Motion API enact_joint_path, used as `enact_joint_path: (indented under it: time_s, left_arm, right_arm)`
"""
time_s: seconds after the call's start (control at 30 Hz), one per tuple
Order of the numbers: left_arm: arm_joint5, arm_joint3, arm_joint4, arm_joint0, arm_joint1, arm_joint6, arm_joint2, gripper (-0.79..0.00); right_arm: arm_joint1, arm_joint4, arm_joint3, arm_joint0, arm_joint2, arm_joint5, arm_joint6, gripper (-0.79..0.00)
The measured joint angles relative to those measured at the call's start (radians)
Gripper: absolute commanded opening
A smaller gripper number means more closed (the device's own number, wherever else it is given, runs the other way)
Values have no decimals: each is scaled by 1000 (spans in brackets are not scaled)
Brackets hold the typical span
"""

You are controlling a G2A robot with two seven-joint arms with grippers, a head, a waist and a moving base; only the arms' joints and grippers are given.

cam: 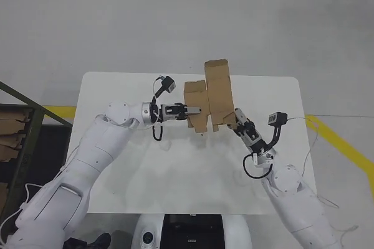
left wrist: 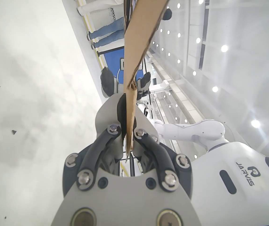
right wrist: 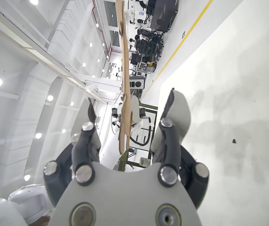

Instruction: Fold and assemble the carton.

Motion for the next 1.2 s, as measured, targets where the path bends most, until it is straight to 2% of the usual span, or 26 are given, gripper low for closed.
enact_joint_path:
  time_s: [0.27,0.47,0.7,0.87,1.03,1.07,1.13,1.2]
  left_arm:
    - [34,21,9,-28,16,-200,-22,-785]
    - [129,-62,43,-39,38,-301,1,-785]
    - [185,-150,109,-50,80,-357,49,-785]
    - [196,-202,115,-66,112,-368,99,-785]
    - [186,-214,90,-88,139,-358,142,-785]
    - [184,-212,83,-95,144,-356,153,-785]
    - [184,-209,71,-105,150,-356,171,-785]
    - [185,-211,57,-118,155,-357,193,-785]
  right_arm:
    - [11,29,55,31,78,-28,100,0]
    - [19,42,87,62,90,-42,258,0]
    - [30,71,108,98,79,-46,496,0]
    - [35,100,132,110,58,-109,656,0]
    - [36,62,145,115,28,-162,710,-6]
    - [35,61,149,116,22,-168,712,-95]
    - [35,66,158,120,14,-170,712,-379]
    - [33,77,172,125,5,-167,712,-462]
